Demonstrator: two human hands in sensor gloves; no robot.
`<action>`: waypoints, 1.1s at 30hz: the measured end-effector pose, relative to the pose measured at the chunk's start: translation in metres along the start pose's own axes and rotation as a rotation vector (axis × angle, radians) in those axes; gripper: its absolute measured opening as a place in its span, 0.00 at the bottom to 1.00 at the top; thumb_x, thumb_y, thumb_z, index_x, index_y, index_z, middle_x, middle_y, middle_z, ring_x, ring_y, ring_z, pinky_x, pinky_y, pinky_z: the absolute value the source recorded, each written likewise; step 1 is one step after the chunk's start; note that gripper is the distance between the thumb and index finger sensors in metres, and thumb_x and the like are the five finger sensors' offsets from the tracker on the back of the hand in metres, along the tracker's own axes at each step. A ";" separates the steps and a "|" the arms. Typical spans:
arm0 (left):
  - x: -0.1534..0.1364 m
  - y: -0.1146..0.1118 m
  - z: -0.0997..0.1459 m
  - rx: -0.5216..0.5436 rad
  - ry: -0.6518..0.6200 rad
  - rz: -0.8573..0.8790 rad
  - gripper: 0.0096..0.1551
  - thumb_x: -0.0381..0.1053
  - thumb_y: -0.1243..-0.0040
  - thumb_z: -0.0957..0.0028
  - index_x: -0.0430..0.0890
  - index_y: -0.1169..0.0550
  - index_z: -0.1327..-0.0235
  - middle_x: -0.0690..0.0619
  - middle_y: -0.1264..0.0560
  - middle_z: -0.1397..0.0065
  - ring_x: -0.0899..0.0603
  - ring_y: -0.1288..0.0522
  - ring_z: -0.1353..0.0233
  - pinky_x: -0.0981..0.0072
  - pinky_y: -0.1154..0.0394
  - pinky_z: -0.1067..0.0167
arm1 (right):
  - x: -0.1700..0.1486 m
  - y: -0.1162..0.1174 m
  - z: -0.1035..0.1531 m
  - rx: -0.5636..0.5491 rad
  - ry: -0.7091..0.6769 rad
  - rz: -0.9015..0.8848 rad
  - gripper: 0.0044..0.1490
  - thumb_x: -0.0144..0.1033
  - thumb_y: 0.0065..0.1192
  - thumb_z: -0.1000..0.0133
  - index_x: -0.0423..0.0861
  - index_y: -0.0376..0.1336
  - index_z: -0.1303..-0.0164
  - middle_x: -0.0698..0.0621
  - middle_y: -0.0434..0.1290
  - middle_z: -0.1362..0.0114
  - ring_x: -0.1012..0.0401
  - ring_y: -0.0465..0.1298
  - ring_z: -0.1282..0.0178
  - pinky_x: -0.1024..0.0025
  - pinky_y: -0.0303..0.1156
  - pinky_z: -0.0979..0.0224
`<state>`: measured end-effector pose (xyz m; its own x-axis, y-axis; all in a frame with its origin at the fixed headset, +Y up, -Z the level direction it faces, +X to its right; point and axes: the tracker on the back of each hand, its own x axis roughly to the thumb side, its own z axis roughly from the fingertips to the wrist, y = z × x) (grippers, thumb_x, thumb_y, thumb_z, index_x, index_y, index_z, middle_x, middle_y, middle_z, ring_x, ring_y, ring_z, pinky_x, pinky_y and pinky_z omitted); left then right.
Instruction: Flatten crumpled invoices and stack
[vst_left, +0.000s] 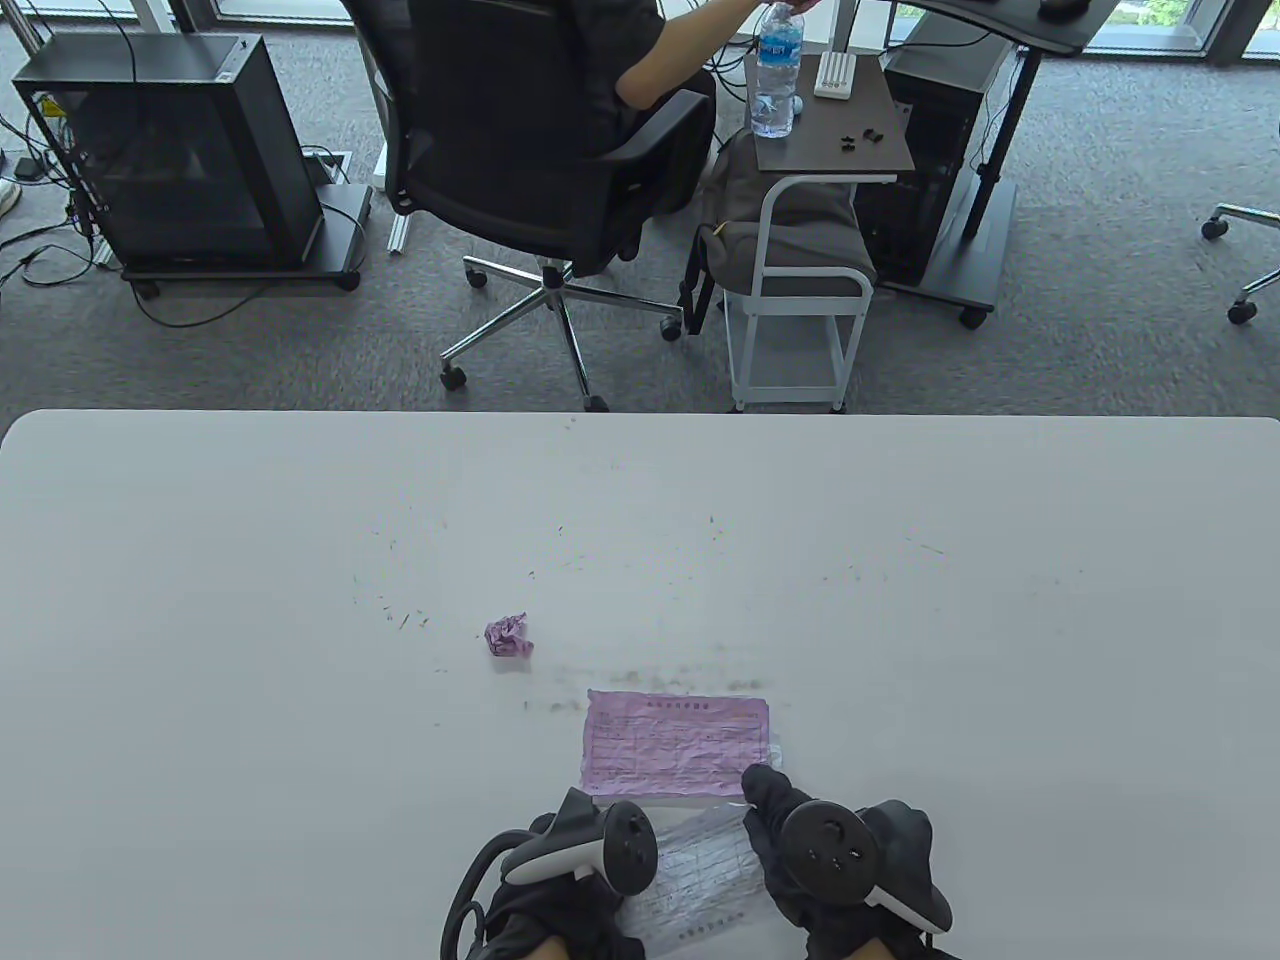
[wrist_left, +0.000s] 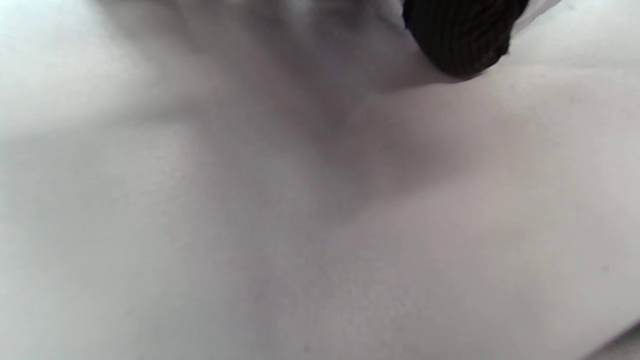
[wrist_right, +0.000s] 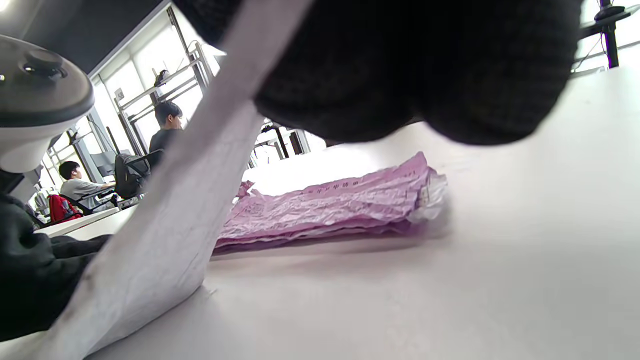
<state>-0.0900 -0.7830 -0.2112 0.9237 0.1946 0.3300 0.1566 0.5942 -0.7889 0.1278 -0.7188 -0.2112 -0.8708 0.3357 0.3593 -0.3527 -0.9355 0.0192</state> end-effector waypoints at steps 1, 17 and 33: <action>0.000 0.000 0.000 0.001 -0.003 0.003 0.56 0.59 0.42 0.39 0.48 0.66 0.25 0.34 0.77 0.28 0.16 0.74 0.31 0.21 0.54 0.39 | 0.000 -0.002 0.000 0.000 -0.005 0.011 0.28 0.34 0.58 0.41 0.42 0.55 0.33 0.48 0.78 0.52 0.62 0.81 0.68 0.66 0.83 0.64; -0.044 0.016 0.021 0.337 -0.674 0.978 0.66 0.65 0.40 0.43 0.47 0.75 0.32 0.34 0.77 0.27 0.17 0.63 0.22 0.25 0.46 0.31 | 0.008 -0.065 0.028 -0.372 -0.172 -0.421 0.26 0.36 0.60 0.41 0.44 0.60 0.34 0.49 0.80 0.54 0.63 0.81 0.70 0.68 0.83 0.65; -0.041 0.032 0.051 0.648 -0.957 1.207 0.44 0.37 0.42 0.36 0.70 0.55 0.30 0.35 0.46 0.20 0.45 0.22 0.34 0.51 0.23 0.35 | -0.032 -0.047 0.025 -0.391 0.109 -0.656 0.27 0.38 0.61 0.41 0.39 0.61 0.35 0.49 0.80 0.55 0.63 0.82 0.70 0.68 0.83 0.66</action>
<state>-0.1408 -0.7319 -0.2239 -0.1723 0.9797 0.1020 -0.8245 -0.0868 -0.5592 0.1806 -0.6879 -0.2002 -0.4636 0.8361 0.2933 -0.8860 -0.4415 -0.1417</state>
